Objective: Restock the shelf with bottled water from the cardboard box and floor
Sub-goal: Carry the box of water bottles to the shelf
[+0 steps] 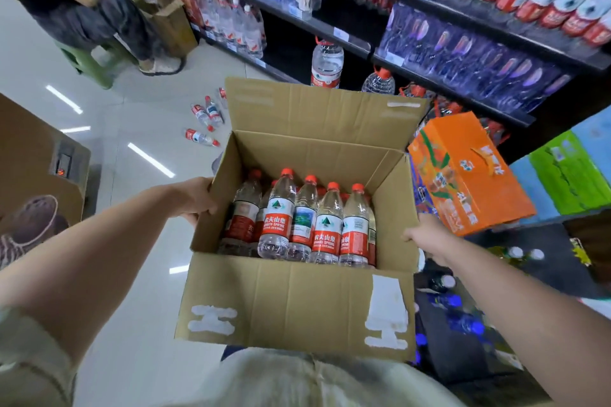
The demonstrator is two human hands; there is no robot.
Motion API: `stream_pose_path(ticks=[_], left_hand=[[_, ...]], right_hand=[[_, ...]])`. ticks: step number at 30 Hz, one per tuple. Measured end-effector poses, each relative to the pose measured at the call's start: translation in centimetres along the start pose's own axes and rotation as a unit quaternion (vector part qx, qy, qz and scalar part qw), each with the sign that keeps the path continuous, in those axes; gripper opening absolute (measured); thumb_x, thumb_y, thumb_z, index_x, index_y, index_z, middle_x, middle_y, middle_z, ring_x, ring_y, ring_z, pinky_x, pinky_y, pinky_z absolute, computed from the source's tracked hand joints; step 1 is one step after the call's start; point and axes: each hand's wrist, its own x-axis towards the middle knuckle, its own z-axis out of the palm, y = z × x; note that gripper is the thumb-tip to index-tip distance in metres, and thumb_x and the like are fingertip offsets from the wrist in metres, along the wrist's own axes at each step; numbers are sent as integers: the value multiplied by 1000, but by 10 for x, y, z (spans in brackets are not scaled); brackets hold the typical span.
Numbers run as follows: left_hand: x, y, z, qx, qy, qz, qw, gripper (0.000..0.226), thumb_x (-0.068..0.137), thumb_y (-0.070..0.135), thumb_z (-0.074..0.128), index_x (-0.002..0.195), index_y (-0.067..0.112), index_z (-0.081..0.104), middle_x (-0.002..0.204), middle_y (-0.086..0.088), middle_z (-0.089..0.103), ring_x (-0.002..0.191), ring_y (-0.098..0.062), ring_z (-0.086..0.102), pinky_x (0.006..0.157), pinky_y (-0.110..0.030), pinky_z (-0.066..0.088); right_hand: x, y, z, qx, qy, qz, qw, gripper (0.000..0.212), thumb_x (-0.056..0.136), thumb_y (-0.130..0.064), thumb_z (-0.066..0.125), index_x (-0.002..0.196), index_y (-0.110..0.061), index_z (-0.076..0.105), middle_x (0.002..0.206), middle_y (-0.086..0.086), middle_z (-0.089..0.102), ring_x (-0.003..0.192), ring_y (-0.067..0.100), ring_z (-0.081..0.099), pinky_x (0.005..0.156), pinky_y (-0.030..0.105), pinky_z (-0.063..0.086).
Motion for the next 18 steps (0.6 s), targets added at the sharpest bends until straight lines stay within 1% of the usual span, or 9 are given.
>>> stream_pose_path(ticks=[3, 6, 7, 9, 11, 13, 15, 16, 18], left_hand=[[31, 26, -39, 0, 0, -1, 1000, 62, 83, -13, 49, 139, 13, 43, 114, -16, 62, 87, -34, 70, 69, -46, 61], [68, 51, -78, 2, -9, 4, 1000, 59, 84, -14, 49, 137, 10, 44, 115, -17, 61, 90, -35, 68, 67, -45, 61], [82, 58, -92, 0, -13, 5, 1000, 57, 83, -14, 50, 136, 8, 45, 115, -17, 61, 91, -36, 68, 67, -47, 61], [114, 72, -119, -9, -18, 9, 1000, 51, 82, -15, 51, 129, 4, 48, 109, -20, 63, 89, -38, 68, 68, -51, 60], [144, 89, -147, -11, -23, 14, 1000, 46, 82, -16, 50, 124, 4, 49, 102, -19, 63, 87, -38, 68, 66, -52, 60], [173, 106, -175, -6, -32, 21, 999, 46, 82, -17, 48, 121, 7, 50, 103, -19, 63, 88, -38, 67, 68, -53, 59], [199, 124, -204, -1, -41, 25, 999, 44, 83, -16, 47, 120, 7, 50, 105, -20, 63, 91, -38, 68, 71, -54, 59], [211, 132, -218, 3, -42, 26, 999, 44, 83, -16, 46, 120, 8, 49, 103, -18, 63, 91, -38, 67, 70, -52, 59], [232, 150, -244, 13, -41, 32, 999, 44, 85, -16, 46, 120, 10, 49, 100, -16, 63, 88, -36, 68, 67, -50, 60]], right_hand=[[31, -40, -8, 8, -2, 4, 1000, 18, 86, 7, 52, 99, -4, 56, 81, 14, 53, 61, 22, 40, 50, 26, 26], [66, -78, -11, 29, -3, 15, 999, 23, 81, 5, 55, 103, -2, 58, 93, 22, 61, 70, 26, 51, 59, 29, 38], [82, -88, -13, 29, 4, 21, 999, 28, 76, 2, 59, 103, -3, 59, 98, 26, 65, 74, 29, 57, 64, 33, 42], [138, -93, -15, 24, 12, 25, 999, 39, 59, -10, 64, 98, -8, 60, 104, 30, 66, 78, 34, 64, 66, 39, 47], [175, -111, -18, 21, 11, 35, 999, 45, 50, -17, 63, 95, -10, 59, 102, 29, 66, 75, 31, 63, 63, 39, 47], [179, -151, -17, 26, 32, 41, 998, 37, 56, -13, 63, 92, -8, 60, 99, 28, 67, 74, 29, 61, 64, 38, 47], [174, -200, -15, 36, 50, 54, 997, 19, 69, -1, 61, 87, -7, 60, 94, 29, 67, 73, 30, 61, 65, 40, 46], [176, -219, -15, 42, 50, 59, 996, 15, 74, 3, 59, 84, -7, 59, 89, 28, 66, 72, 30, 60, 65, 41, 46], [188, -251, -17, 48, 58, 60, 995, 15, 78, 6, 56, 78, -9, 54, 80, 21, 58, 71, 27, 54, 63, 38, 42]])
